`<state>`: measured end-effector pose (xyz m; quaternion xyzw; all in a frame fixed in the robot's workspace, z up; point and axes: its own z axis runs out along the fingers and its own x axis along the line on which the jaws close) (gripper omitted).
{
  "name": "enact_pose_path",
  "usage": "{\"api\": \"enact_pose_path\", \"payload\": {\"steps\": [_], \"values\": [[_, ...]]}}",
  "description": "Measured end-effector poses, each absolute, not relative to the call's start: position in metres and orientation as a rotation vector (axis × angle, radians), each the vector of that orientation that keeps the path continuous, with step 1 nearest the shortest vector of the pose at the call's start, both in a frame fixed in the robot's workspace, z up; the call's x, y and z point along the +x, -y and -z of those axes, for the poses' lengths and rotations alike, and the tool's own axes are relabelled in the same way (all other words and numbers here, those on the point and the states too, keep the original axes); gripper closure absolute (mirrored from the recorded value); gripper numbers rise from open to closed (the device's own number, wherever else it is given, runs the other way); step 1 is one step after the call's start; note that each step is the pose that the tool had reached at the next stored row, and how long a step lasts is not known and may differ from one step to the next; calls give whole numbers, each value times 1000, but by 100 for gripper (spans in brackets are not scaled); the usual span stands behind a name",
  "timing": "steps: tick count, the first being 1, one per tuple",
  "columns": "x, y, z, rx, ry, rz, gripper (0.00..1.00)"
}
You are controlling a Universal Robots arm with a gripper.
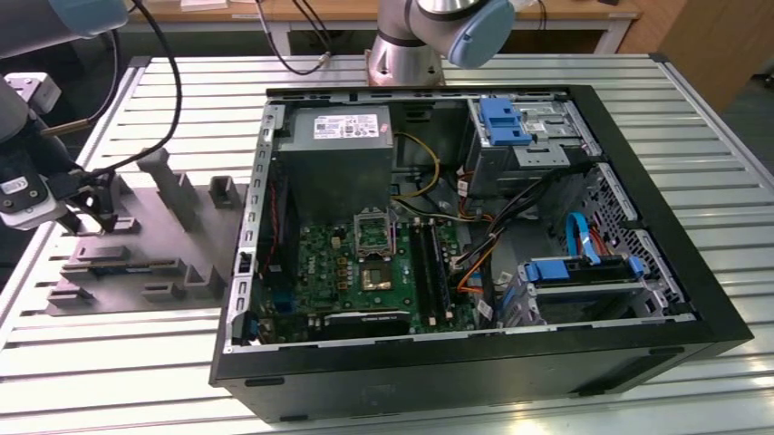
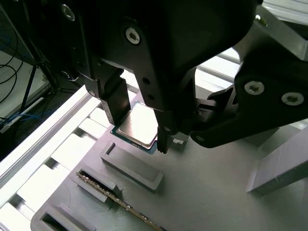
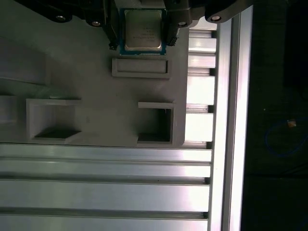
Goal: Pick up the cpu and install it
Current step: 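Pick up the cpu and move it towards the insertion slot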
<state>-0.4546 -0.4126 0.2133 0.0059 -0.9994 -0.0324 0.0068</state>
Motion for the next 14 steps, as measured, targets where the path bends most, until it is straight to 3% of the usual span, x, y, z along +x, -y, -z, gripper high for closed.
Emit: {"api": "enact_pose_path", "payload": {"steps": [14], "values": [[-455, 413, -220, 19, 3126, 101, 53]]}}
